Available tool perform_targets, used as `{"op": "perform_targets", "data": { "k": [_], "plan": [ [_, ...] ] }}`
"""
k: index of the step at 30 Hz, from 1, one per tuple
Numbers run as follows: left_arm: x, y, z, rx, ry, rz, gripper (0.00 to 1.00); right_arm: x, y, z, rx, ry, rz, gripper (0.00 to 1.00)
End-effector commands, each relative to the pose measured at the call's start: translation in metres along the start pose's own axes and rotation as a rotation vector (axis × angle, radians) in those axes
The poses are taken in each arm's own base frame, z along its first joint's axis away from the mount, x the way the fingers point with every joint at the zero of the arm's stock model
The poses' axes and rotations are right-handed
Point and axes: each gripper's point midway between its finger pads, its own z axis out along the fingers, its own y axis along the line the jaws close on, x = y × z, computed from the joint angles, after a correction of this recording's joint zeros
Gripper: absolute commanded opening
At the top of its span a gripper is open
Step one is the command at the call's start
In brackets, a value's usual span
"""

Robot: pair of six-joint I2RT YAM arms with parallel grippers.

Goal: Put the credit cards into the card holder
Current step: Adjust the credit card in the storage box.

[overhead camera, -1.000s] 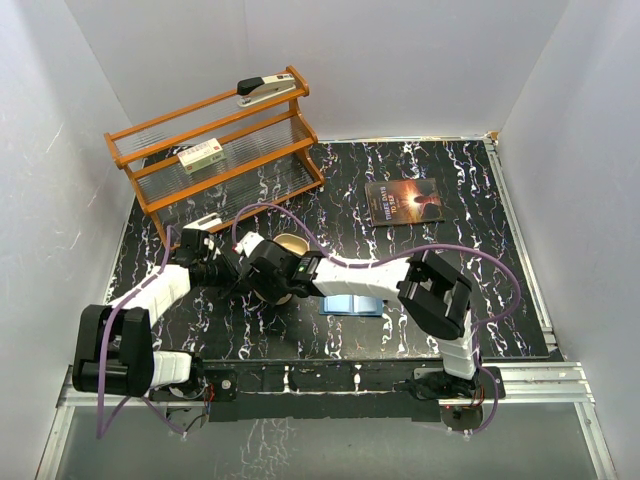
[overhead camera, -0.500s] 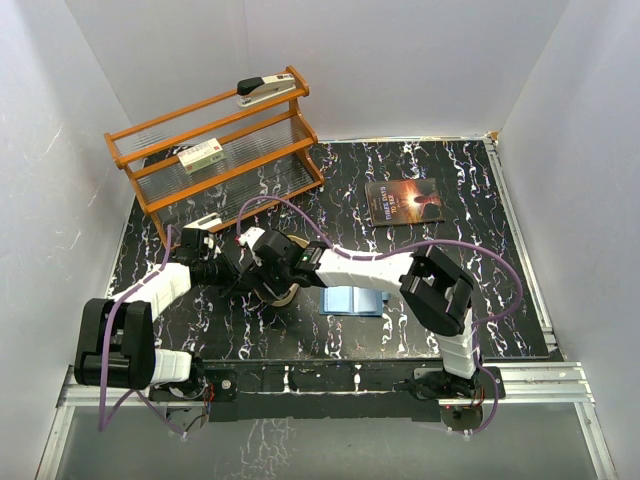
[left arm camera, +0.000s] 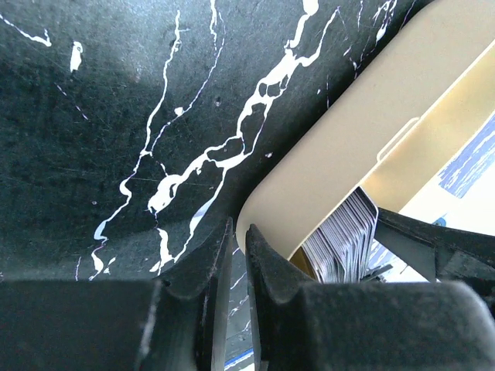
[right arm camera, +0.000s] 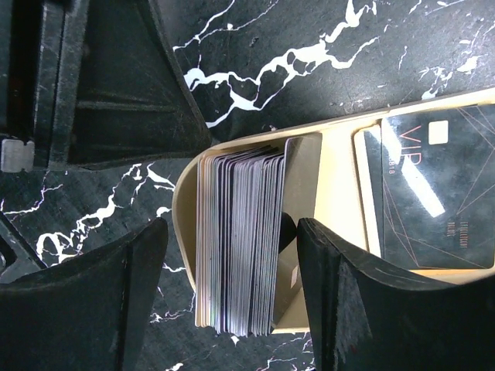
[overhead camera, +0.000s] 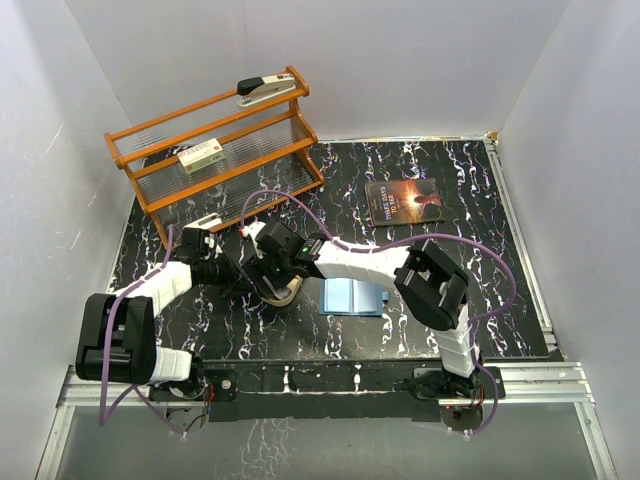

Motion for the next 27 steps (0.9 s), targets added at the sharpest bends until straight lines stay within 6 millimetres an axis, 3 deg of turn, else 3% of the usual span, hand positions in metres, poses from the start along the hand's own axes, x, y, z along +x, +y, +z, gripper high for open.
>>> {"op": "perform_targets", "data": {
  "k": [1,12,22,27],
  "plan": [
    [-0.005,-0.021,-0.006,0.074,0.007,0.02,0.12,-0.025,0.015,-0.006,-0.051,-0.053,0.009,0.66],
    [-0.007,-0.019,-0.004,0.066,0.004,0.022,0.11,-0.046,0.021,-0.023,-0.059,-0.119,0.019,0.57],
    [-0.01,-0.021,-0.005,0.064,-0.004,0.029,0.11,-0.05,0.018,-0.028,-0.043,-0.154,0.044,0.42],
    [-0.011,-0.022,-0.005,0.062,-0.007,0.03,0.11,-0.051,0.018,-0.029,-0.055,-0.156,0.052,0.4]
  ]
}}
